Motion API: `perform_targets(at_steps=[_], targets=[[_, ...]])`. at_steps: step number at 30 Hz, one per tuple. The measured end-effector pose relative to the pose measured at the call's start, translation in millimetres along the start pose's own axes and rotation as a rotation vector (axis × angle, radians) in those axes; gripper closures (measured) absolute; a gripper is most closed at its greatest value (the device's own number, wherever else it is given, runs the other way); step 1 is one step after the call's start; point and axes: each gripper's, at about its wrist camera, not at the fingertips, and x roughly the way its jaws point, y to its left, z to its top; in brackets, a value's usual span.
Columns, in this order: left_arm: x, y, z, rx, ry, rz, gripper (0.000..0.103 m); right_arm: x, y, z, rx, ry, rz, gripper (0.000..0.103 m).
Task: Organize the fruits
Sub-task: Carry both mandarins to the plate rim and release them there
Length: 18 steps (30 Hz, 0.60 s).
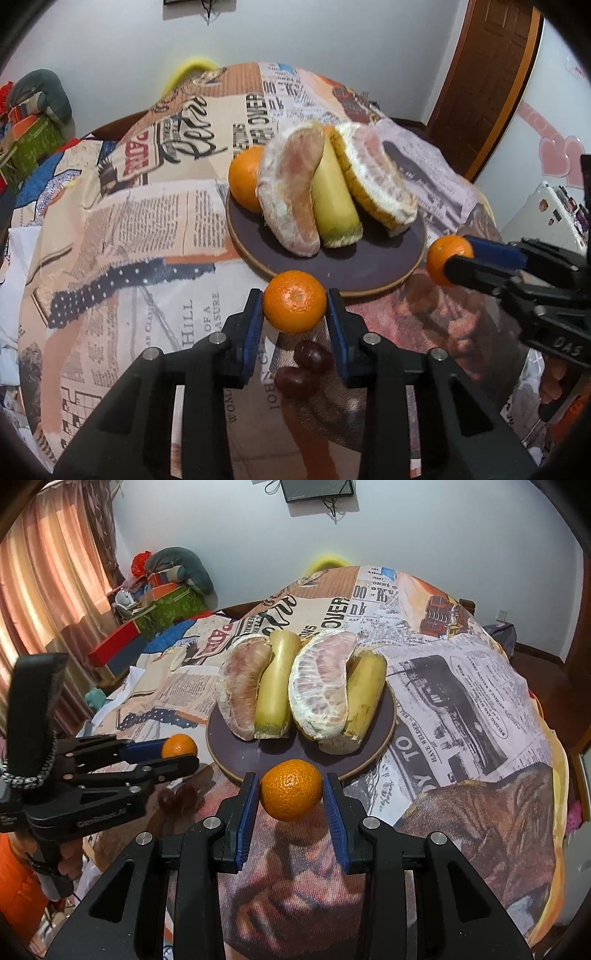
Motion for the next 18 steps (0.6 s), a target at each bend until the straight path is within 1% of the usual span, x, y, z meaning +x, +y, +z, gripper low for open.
perform_targets(at_steps=[7, 12, 18], targets=[[-5.2, -5.3, 15.5, -0.003, -0.039, -0.024, 0.069, 9.1, -1.8, 10.3, -0.007, -0.01, -0.001, 0.071], [7.3, -6.8, 21.8, -0.008, -0.026, -0.048, 0.069, 20.6, -1.9, 13.1, -0.006, 0.004, 0.01, 0.071], [26.4, -3.6, 22.5, -0.014, 0.002, -0.057, 0.069, 34.8, -1.9, 12.5, -0.005, 0.03, 0.032, 0.071]])
